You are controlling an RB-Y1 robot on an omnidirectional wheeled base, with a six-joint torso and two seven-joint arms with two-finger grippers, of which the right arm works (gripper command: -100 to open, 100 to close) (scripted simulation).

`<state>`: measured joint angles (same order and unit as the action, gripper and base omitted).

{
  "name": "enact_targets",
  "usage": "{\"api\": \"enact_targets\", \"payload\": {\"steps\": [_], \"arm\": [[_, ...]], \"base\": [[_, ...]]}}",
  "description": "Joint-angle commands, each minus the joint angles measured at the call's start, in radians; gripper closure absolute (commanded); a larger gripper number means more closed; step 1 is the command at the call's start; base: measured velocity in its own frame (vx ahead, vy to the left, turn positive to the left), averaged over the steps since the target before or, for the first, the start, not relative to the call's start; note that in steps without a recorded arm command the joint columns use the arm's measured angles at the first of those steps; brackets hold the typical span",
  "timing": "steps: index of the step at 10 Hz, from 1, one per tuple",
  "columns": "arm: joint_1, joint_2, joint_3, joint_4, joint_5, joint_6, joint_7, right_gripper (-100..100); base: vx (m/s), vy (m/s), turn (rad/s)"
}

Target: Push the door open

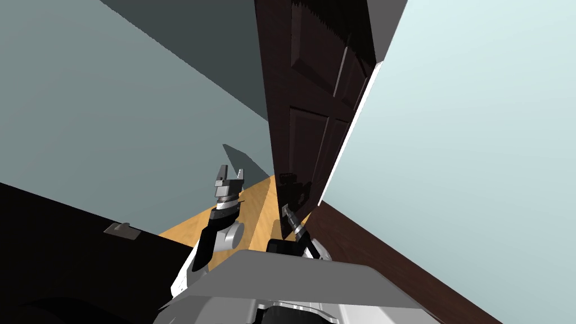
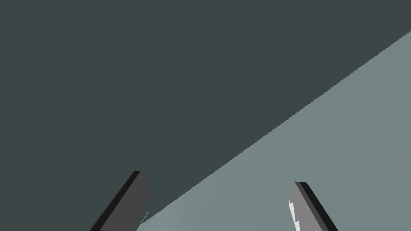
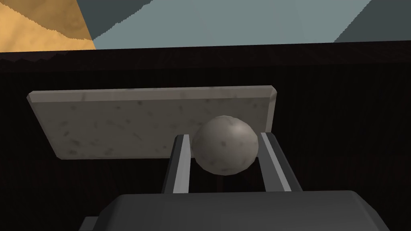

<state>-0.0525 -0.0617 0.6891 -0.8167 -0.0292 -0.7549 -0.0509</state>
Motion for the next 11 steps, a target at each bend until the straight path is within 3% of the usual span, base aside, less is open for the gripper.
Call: {"api": "enact_targets", "payload": {"steps": [1,3,4,11], "arm": [[0.001,0.0,0.0,0.0,0.0,-0.002,0.0,100],[0.001,0.0,0.0,0.0,0.0,-0.002,0.0,100],[0.0,-0.008,-0.017,0.005,-0.006,0.001,0.003,100],[-0.008,-0.021,-0.087,0.019,-0.027,-0.001,0.019,100]], "base": [[-0.009,-0.007,-0.004],[-0.003,-0.002,-0.002],[0.051,0.068,-0.033],[0.102,0.155,-0.041]]}}
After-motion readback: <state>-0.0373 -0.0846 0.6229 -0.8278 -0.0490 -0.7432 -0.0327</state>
